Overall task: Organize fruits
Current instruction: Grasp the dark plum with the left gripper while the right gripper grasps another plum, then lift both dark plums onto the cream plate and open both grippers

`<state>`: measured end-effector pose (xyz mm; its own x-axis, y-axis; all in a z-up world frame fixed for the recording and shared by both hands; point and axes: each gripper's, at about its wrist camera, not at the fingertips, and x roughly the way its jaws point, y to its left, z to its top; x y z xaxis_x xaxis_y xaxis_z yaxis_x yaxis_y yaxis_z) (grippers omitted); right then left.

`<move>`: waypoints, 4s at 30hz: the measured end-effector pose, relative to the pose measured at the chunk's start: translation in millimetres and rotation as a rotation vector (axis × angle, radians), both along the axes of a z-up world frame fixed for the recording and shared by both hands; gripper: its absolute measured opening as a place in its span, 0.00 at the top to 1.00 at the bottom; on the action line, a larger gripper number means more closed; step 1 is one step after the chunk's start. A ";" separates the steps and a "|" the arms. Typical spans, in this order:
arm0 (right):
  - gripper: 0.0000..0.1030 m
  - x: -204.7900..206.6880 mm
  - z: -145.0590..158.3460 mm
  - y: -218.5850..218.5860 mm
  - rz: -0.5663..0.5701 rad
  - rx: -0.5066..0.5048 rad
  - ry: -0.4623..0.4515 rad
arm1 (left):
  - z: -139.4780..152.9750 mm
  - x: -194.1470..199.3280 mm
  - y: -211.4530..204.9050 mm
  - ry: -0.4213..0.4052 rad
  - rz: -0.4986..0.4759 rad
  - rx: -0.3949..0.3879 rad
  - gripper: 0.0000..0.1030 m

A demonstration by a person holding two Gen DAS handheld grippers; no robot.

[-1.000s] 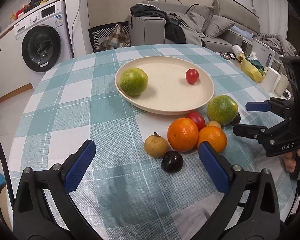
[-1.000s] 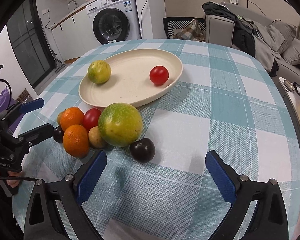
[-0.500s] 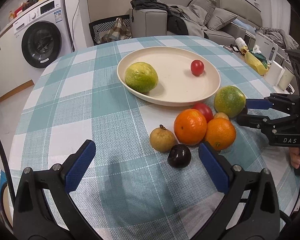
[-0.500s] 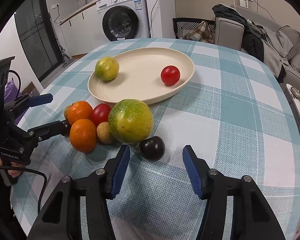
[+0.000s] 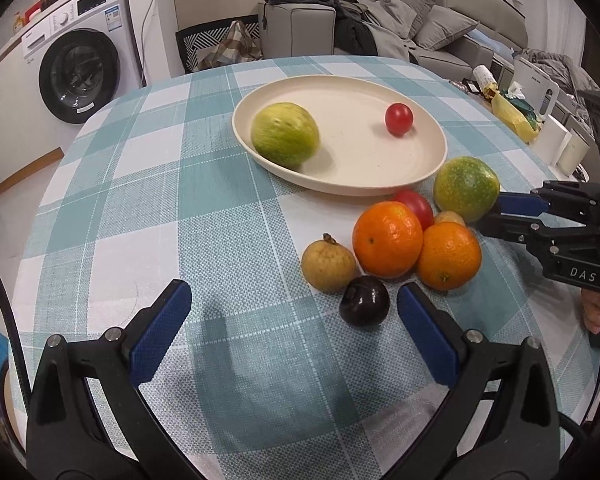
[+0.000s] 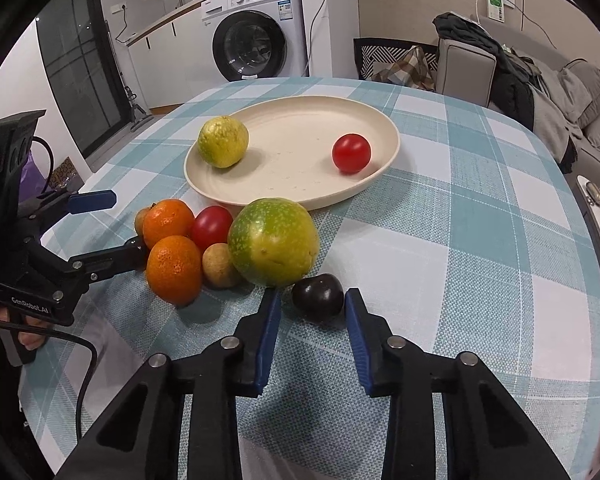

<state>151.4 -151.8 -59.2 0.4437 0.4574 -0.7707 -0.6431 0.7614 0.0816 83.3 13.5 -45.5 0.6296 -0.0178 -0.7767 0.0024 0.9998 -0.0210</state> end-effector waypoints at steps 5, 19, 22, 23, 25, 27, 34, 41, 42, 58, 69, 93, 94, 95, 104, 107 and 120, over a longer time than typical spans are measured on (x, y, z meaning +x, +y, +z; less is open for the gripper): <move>0.72 -0.2 0.4 -1.8 0.004 0.005 -0.003 | -2.8 -1.0 -3.6 0.027 -0.027 -0.014 0.01; 0.74 -0.3 1.9 -4.1 0.014 0.001 -0.004 | -7.3 -3.9 -13.7 0.066 -0.092 -0.013 0.26; 0.74 -0.2 2.5 -4.1 0.016 -0.003 -0.008 | -5.3 -5.7 -17.4 0.063 -0.112 -0.011 0.37; 0.74 -0.4 2.9 -4.1 0.017 -0.003 -0.008 | -4.5 -6.1 -18.3 0.061 -0.119 -0.011 0.42; 0.74 0.2 3.2 -4.9 0.017 -0.001 -0.005 | -3.3 -8.1 -21.1 0.053 -0.139 -0.015 0.50; 0.74 0.9 2.9 -5.4 0.018 0.001 -0.003 | -2.3 -9.1 -22.8 0.049 -0.150 -0.018 0.57; 0.73 0.9 0.0 -5.7 0.021 0.000 0.006 | 0.0 -11.8 -22.1 0.039 -0.177 -0.054 0.78; 0.72 3.6 -1.3 -5.3 0.008 0.007 0.006 | 1.8 -13.0 -22.3 0.034 -0.181 -0.061 0.78; 0.72 3.9 -1.4 -4.7 0.008 0.007 0.005 | 2.8 -13.2 -22.8 0.033 -0.181 -0.060 0.78; 0.74 1.7 0.2 -5.0 0.026 -0.004 -0.009 | 11.7 -19.0 -26.4 -0.001 -0.185 -0.028 0.78; 0.74 -0.8 12.4 -11.0 0.021 0.026 -0.035 | 30.6 -28.4 -26.5 -0.054 -0.177 -0.015 0.78; 0.74 -16.1 42.4 -15.6 0.047 0.146 -0.146 | 67.1 -42.8 -17.8 -0.181 -0.091 -0.005 0.78; 0.74 -17.3 43.8 -15.5 0.047 0.156 -0.156 | 67.7 -42.6 -17.2 -0.186 -0.086 -0.008 0.78; 0.74 -18.3 44.8 -15.1 0.049 0.163 -0.162 | 67.7 -41.5 -16.4 -0.192 -0.081 -0.012 0.78; 0.74 -18.7 49.3 -12.1 0.004 0.245 -0.189 | 67.1 -33.6 -18.0 -0.260 -0.044 -0.016 0.78; 0.74 -15.6 49.2 -11.4 -0.011 0.275 -0.179 | 64.9 -27.0 -17.7 -0.269 -0.034 -0.023 0.78; 0.74 0.6 43.5 5.3 -0.037 0.296 -0.159 | 49.1 15.6 -17.5 -0.268 -0.009 -0.041 0.78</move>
<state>152.0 -146.5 -15.8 0.5681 0.6324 -0.5267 -0.6379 0.7427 0.2036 99.0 -4.0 3.5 0.8123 -0.0520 -0.5810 0.0220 0.9980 -0.0586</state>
